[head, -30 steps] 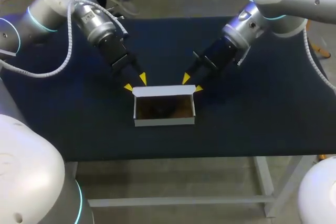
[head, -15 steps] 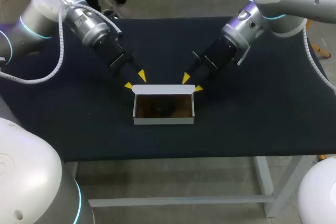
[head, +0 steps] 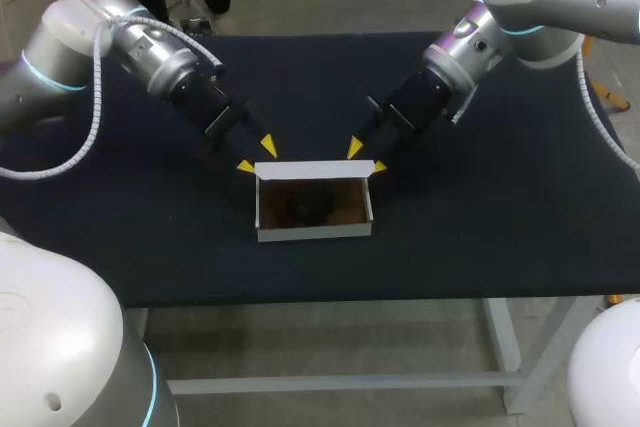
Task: Assemble the packaging by folding the flat box into shape, placing the metal phone stand inside, and closing the box properly
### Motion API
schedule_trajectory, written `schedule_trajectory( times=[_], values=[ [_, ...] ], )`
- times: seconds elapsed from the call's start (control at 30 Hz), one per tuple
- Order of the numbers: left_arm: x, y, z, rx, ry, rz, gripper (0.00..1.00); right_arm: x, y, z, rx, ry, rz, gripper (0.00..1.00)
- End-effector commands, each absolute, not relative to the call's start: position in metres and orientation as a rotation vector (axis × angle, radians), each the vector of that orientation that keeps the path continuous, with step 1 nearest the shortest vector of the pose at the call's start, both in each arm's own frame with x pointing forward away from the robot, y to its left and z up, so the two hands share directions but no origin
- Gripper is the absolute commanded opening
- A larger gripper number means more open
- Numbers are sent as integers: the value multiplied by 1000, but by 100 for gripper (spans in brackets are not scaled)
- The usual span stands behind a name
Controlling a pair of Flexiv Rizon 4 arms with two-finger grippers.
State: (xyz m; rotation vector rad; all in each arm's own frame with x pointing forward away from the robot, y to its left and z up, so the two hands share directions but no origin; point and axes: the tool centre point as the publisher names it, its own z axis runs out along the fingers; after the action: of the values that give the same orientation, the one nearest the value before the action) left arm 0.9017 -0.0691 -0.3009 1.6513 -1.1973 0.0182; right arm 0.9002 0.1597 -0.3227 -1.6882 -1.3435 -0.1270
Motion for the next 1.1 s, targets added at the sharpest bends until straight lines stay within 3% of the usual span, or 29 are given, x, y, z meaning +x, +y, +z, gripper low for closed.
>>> schedule_trajectory(
  times=[0.03,1.1],
  values=[
    [895,-74,-299,1709,-1193,72,44,904,165,-324,-1678,-1346,-117,44],
    [905,-72,-303,1714,-1139,107,37,902,167,-322,-1678,-1348,-121,41]
  ],
)
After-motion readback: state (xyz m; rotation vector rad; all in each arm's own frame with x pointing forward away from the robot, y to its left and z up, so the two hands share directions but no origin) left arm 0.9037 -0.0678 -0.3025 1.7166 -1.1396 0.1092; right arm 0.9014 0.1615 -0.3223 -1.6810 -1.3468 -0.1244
